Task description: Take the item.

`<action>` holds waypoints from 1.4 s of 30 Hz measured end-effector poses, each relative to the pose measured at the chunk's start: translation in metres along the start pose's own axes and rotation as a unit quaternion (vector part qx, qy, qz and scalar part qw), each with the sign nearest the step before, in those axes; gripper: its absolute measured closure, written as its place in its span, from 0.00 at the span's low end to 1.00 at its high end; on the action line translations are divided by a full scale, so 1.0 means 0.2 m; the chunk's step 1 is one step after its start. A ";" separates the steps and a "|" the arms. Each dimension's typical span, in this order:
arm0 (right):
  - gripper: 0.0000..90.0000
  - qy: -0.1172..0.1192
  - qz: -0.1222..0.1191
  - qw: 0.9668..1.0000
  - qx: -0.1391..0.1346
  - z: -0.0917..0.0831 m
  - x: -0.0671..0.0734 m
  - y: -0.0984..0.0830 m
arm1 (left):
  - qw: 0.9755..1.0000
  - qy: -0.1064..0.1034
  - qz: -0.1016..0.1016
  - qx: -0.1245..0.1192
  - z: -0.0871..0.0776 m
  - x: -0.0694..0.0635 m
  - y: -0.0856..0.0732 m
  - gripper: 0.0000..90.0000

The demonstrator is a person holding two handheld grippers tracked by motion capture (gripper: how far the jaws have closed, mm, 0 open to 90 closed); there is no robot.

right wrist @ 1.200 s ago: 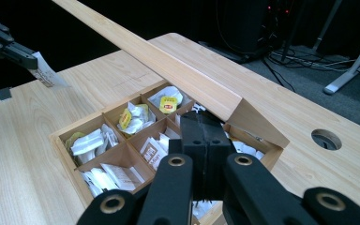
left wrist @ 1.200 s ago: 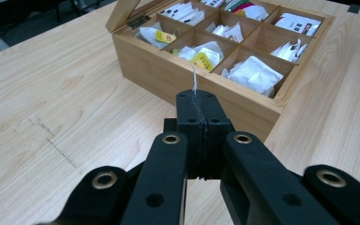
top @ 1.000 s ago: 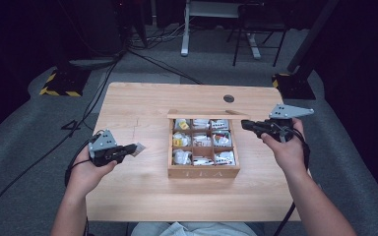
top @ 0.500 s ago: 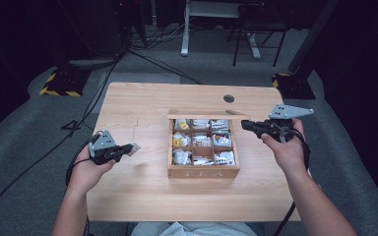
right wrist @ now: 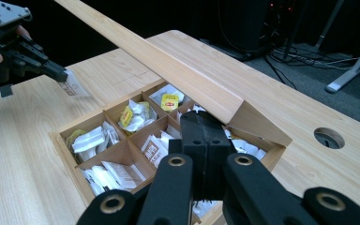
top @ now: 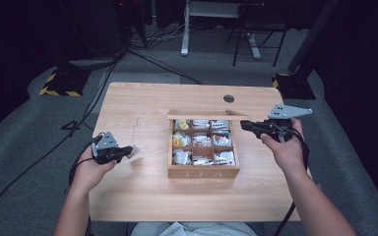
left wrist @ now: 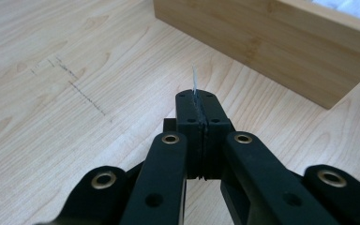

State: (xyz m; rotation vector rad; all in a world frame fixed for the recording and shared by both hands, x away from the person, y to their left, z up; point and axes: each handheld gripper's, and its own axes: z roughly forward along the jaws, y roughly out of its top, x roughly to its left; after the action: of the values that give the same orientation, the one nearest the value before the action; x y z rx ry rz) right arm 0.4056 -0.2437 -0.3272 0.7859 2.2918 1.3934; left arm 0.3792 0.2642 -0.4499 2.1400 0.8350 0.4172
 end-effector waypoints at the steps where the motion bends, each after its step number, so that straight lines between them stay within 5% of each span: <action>1: 1.00 0.000 0.001 1.000 0.000 0.00 0.00 0.00 | 1.000 -0.001 -0.002 0.005 0.01 0.00 0.00 0.99; 8: 1.00 0.000 0.000 1.000 0.001 0.00 0.00 0.00 | 1.000 -0.004 0.005 0.027 0.04 -0.02 0.00 0.99; 17: 1.00 0.002 0.001 1.000 0.000 0.00 0.00 0.00 | 0.996 0.014 0.064 0.068 0.06 -0.08 0.03 0.98; 22: 1.00 0.002 0.000 1.000 0.001 0.00 0.00 0.00 | 0.997 -0.005 0.053 0.064 0.08 -0.08 0.03 0.96; 28: 1.00 0.003 0.002 1.000 0.000 0.00 0.00 0.00 | 0.999 -0.019 0.023 0.037 0.08 -0.08 0.03 0.71; 32: 1.00 0.003 0.002 1.000 0.000 0.00 0.00 -0.01 | 0.999 -0.032 0.006 0.020 0.07 -0.10 0.04 0.65; 42: 1.00 0.004 0.003 1.000 0.001 0.00 0.00 -0.01 | 1.000 -0.019 0.000 -0.019 -0.01 -0.14 0.09 0.51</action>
State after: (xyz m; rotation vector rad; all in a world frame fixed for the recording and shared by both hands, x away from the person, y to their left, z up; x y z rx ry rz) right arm 0.4058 -0.2434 -0.3286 0.7895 2.2995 1.3980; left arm 0.3657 0.2373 -0.4348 2.1068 0.8006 0.3871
